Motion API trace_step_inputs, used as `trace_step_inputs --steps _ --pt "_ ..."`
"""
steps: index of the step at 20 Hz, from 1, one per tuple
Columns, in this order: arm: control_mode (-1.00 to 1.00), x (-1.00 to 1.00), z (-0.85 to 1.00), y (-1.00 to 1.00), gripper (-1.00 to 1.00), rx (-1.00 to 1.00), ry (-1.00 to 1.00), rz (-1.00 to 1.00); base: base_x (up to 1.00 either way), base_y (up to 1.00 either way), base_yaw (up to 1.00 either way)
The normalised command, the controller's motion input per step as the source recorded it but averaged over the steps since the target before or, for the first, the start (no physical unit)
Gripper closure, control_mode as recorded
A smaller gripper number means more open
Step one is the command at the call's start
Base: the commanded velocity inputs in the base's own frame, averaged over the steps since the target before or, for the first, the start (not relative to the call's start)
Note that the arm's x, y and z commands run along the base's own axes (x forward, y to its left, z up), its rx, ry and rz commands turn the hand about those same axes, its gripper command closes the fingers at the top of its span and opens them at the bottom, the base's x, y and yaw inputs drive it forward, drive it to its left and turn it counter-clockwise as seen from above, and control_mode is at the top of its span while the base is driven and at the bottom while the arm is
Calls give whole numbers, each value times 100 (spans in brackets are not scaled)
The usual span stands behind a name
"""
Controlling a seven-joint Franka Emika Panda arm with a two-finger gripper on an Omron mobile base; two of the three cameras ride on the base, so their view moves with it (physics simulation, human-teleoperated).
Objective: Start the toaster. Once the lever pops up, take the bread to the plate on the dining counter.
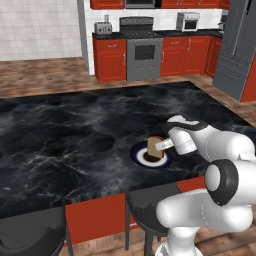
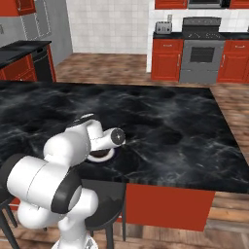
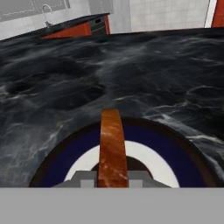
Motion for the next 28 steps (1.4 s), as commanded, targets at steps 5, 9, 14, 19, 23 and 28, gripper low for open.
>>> trace_step_inputs --steps 5,9,14,19,23,28 --pt "-100 0 -9 4 100 0 -1 0 0 0 0" --pt "-100 0 -9 8 100 0 0 0 0 0 0" --pt "-100 0 -11 7 100 0 -4 0 0 0 0" --pt "-100 -2 -10 7 100 0 -9 0 0 0 0" --pt "-100 -1 -8 12 100 -1 -8 0 0 0 0" --pt "-100 0 -2 12 100 0 -1 0 0 0 0"
